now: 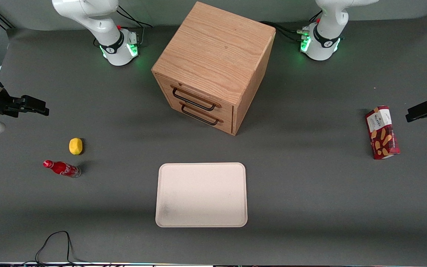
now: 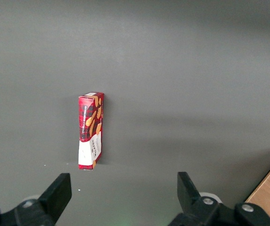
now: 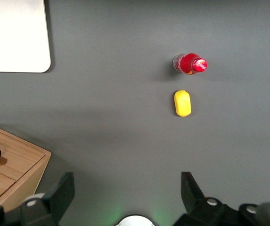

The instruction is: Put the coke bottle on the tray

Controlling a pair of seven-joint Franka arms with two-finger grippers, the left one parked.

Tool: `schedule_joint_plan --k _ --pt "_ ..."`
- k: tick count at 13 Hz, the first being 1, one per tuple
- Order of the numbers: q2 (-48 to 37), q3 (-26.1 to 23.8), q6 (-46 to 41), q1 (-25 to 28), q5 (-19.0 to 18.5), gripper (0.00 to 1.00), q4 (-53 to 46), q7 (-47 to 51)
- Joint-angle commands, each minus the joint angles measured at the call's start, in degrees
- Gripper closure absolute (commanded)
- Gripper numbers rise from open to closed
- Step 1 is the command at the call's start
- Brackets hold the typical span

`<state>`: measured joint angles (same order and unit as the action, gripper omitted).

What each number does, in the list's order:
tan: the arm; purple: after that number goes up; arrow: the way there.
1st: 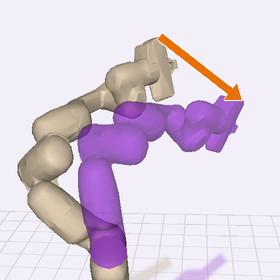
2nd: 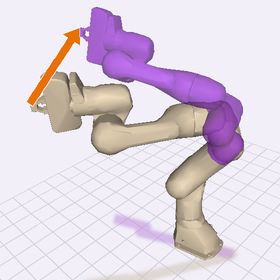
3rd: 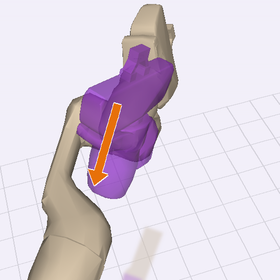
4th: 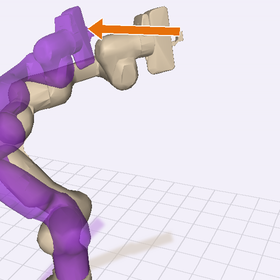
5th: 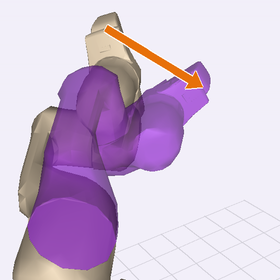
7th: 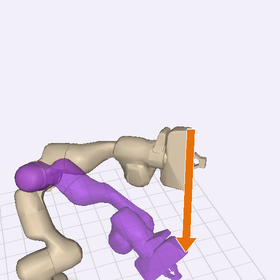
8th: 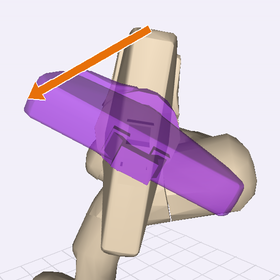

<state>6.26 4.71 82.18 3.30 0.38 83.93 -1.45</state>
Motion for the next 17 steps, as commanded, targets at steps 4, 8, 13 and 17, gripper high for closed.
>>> schedule_joint_plan --k 4,8,13,17 --pt "2.2 1.4 -0.9 -2.3 -0.3 0.00 -3.5 -4.2" --pt "12.7 2.5 -1.6 -4.6 -3.3 0.00 -15.5 -13.6" --pt "14.5 2.5 -1.8 -5.7 -3.3 0.00 -18.9 -14.5" --pt "14.6 3.5 -1.6 -7.0 -2.8 0.00 -17.3 -16.9"
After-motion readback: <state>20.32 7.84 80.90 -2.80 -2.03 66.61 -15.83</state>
